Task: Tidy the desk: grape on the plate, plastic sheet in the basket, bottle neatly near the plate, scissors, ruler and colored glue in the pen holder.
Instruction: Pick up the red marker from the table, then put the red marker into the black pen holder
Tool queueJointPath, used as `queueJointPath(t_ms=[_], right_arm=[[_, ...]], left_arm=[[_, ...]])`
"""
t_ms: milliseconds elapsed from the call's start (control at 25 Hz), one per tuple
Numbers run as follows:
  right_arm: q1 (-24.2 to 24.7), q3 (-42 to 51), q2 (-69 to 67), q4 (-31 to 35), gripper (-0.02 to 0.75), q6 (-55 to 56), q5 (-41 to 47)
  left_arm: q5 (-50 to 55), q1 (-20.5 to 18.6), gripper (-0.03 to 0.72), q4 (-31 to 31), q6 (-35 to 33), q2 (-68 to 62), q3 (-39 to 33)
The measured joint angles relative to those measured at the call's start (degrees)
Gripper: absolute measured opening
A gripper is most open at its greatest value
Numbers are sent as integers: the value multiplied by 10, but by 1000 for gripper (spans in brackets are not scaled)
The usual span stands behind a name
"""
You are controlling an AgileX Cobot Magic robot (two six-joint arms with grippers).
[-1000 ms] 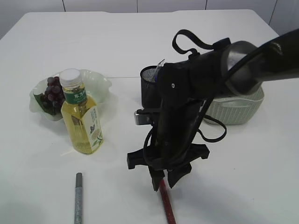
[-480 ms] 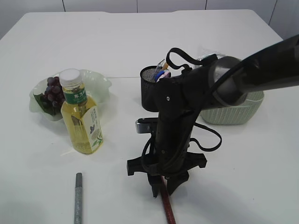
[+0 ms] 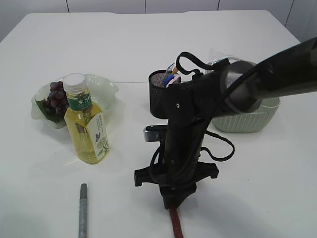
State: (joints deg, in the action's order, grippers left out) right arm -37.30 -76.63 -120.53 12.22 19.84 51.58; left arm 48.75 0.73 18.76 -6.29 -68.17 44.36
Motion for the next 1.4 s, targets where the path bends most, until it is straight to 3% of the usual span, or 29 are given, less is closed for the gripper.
queueJointPath(t_ms=[360, 480, 800, 1080, 1400], right_arm=[[0, 0, 0, 6, 78, -6, 0], [0, -2, 0, 55, 78, -58, 1], [31, -42, 33, 269, 76, -257, 19], [137, -69, 46, 501, 76, -482, 97], [235, -109, 46, 664, 76, -675, 119]], left_arm=[[-1, 0, 361, 0, 0, 0, 0], [-1, 0, 361, 0, 0, 0, 0], [-1, 0, 361, -6, 0, 0, 0], [3, 0, 361, -8, 0, 0, 0], [10, 0, 361, -8, 0, 0, 0]])
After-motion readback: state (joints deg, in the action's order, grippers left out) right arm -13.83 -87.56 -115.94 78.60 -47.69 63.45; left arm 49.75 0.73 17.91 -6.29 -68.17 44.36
